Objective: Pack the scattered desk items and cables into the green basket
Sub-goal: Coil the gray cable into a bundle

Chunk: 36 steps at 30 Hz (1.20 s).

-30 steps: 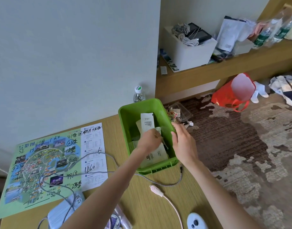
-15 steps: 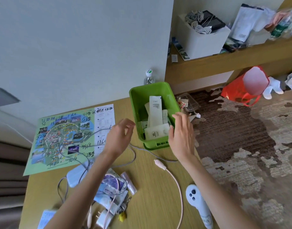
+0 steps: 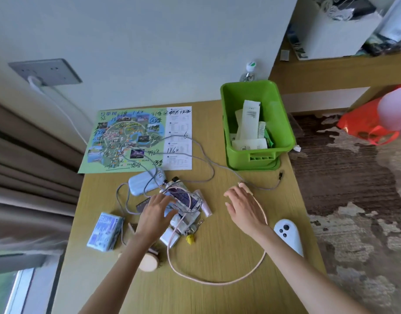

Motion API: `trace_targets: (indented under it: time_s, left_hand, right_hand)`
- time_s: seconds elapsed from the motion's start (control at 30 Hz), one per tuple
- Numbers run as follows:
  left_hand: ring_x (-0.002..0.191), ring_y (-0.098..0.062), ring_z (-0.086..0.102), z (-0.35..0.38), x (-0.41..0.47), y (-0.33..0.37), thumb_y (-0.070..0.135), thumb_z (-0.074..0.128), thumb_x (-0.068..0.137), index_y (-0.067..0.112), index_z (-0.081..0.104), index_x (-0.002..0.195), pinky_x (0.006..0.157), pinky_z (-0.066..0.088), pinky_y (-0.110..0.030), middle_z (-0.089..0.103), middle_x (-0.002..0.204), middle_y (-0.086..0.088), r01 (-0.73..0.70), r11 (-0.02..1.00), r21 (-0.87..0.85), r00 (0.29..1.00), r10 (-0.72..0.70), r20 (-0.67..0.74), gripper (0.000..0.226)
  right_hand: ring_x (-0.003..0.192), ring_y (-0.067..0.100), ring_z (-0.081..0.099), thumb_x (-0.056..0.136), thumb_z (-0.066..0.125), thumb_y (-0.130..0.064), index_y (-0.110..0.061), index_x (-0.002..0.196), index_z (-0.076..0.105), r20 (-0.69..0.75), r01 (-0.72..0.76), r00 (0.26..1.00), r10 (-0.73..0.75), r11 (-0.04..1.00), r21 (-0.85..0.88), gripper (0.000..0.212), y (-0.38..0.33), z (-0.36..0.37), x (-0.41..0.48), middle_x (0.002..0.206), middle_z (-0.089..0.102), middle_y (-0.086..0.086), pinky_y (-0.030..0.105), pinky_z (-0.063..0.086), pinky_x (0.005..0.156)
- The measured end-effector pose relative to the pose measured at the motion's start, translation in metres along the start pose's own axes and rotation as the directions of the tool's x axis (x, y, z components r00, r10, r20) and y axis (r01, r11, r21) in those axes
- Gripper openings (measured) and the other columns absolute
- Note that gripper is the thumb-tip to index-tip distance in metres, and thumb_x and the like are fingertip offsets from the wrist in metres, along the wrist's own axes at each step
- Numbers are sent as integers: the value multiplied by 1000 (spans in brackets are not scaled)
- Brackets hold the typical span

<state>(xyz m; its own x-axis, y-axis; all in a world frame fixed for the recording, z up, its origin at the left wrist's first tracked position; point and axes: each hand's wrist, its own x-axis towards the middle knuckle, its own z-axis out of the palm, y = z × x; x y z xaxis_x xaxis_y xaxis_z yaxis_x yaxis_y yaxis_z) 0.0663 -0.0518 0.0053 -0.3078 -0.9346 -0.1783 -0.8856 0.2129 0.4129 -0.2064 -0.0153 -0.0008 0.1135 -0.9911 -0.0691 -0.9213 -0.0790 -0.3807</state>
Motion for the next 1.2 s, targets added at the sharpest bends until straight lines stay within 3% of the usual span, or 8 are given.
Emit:
trace_targets:
  time_s: [0.17,0.33,0.57,0.73,0.83,0.9,1.07,1.2]
  left_hand:
    - [120,-19,47,8,-5,-5,38,69,84,24,61,116,99,42,-37,56,124,6,-105,986,128,993,97,64,35]
    - [102,-18,53,10,-1,-12,20,74,81,23,67,101,90,45,-31,63,105,6,-197,951,238,980,192,43,21]
    - [86,-20,54,-4,10,-11,13,68,84,18,63,86,81,43,-32,63,86,5,-303,918,255,941,331,-71,8]
    - [79,-25,60,-40,14,-3,11,61,91,14,60,96,63,49,-36,62,88,-1,-277,949,150,940,300,-162,6]
    - [82,-28,62,-47,19,-7,5,62,86,13,57,111,54,47,-34,60,103,-5,-188,972,138,968,207,-139,27]
    - [85,-30,62,-45,26,-13,2,62,84,13,51,123,52,51,-39,50,121,-8,-80,982,171,992,96,-85,42]
    - [89,-29,65,-34,42,-27,27,58,94,15,59,120,65,56,-42,46,130,-6,-13,964,267,999,1,45,29]
    - [79,-26,68,-38,53,-25,31,48,99,18,63,111,55,47,-32,67,105,-2,-43,964,261,999,47,-12,23]
  right_hand:
    - [80,14,59,97,54,-23,-13,112,56,107,8,994,-24,989,149,18,-24,17,10,109,55,-3,22,44,61]
    - [78,11,61,94,59,-26,-16,113,52,93,54,993,-74,978,201,23,-57,26,34,113,58,-5,30,55,63]
    - [90,16,63,88,56,-2,-15,116,49,48,58,996,-71,971,232,33,-76,30,46,114,58,-2,32,55,68]
    - [89,2,53,88,60,-6,-16,122,49,18,61,997,-71,943,326,37,-81,11,68,117,58,-5,24,51,69]
    - [87,8,57,85,59,2,-14,126,47,64,44,996,-64,961,272,45,-83,4,84,122,56,-1,25,53,62]
    - [93,13,58,82,59,7,-13,133,43,110,55,991,-80,974,220,57,-81,6,92,131,52,0,18,43,55]
    - [119,19,53,80,54,14,-12,143,37,170,4,985,-39,980,199,70,-73,15,102,144,44,2,27,52,79]
    - [119,17,53,95,52,-7,-10,136,46,108,-4,994,-26,963,268,42,-63,16,103,137,50,2,25,47,92]
